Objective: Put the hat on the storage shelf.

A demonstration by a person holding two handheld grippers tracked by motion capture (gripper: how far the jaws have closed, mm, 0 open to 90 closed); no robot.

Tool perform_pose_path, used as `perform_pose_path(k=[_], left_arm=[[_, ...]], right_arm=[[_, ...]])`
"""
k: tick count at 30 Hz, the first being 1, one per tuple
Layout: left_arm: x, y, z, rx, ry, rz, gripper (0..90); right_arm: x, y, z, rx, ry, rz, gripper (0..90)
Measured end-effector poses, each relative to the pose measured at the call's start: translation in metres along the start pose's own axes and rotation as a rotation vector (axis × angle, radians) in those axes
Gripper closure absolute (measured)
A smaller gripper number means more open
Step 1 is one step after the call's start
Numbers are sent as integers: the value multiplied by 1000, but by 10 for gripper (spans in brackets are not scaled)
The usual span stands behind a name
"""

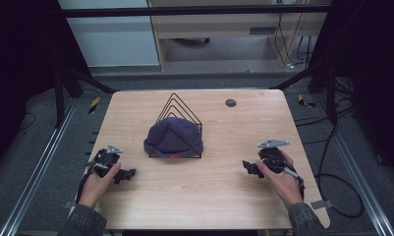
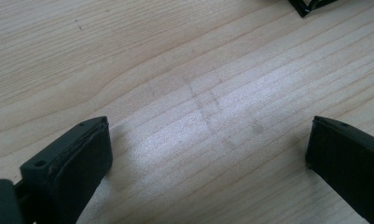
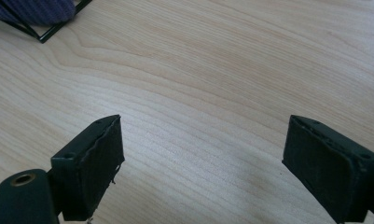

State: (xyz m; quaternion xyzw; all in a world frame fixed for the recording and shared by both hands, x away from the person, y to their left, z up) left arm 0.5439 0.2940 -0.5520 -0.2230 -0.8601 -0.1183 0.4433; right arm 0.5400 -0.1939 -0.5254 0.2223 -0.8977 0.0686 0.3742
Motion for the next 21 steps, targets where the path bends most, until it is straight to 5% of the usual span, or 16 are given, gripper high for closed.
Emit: perform_pose_path(k=[9,13,21], left_arm=[[0,0,0,-3,0,2,0],[0,0,0,-3,-1,2,0],[0,0,0,-2,-1,1,0]], right_arm=[[-14,4,7,-28,34,3,118],[-22,7,16,-16,62,14,113],[-24,11,21,27,31,57,95]])
Point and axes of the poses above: each handheld gripper's, and its own axes: x roughly backward along the jaws, z roughly out of its underside, y roughly to its left, the point moved 7 cm from there along -x, roughly forward along the jaws, and after that the axes turned 1 degree about z, right-handed, at the moved point
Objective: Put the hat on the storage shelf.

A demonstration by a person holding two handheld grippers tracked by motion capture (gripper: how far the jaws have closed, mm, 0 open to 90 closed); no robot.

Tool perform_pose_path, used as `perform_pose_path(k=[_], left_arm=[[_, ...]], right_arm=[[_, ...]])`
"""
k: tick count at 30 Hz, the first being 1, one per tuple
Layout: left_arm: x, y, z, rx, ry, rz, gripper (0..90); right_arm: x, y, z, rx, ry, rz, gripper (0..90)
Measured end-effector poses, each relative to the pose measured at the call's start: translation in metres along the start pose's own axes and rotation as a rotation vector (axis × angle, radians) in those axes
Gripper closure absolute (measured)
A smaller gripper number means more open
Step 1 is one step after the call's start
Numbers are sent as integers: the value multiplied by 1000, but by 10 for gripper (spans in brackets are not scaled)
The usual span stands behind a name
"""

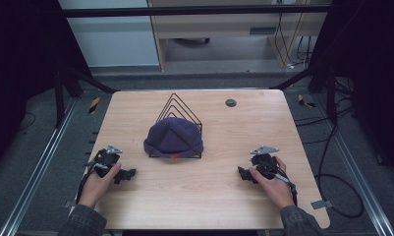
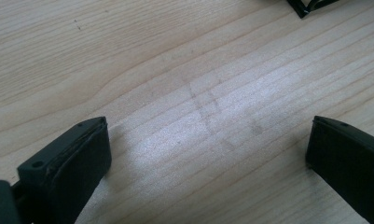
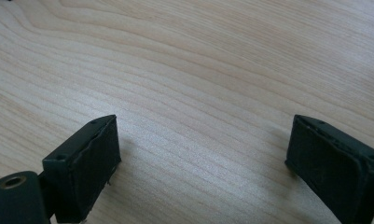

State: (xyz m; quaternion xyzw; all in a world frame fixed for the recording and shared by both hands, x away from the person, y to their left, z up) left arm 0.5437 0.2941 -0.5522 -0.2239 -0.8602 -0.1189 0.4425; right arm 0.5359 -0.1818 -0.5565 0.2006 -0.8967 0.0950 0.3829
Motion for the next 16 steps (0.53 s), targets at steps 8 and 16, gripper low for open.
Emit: perform_pose_path(k=[8,16], left_arm=[[0,-1,0,4,0,2,0],[0,-2,0,-3,0,5,0]], right_arm=[[1,1,5,-15,-71,15,95],[1,1,5,-13,-71,16,94]])
Point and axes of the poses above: each handheld gripper's, and its own axes: x roughly backward along the jaws, z roughly out of its underside, y roughly to its left, the point moved 7 cm from there along -x, roughly forward along the jaws, and after that the axes turned 1 degree about z, right-handed, at the moved point
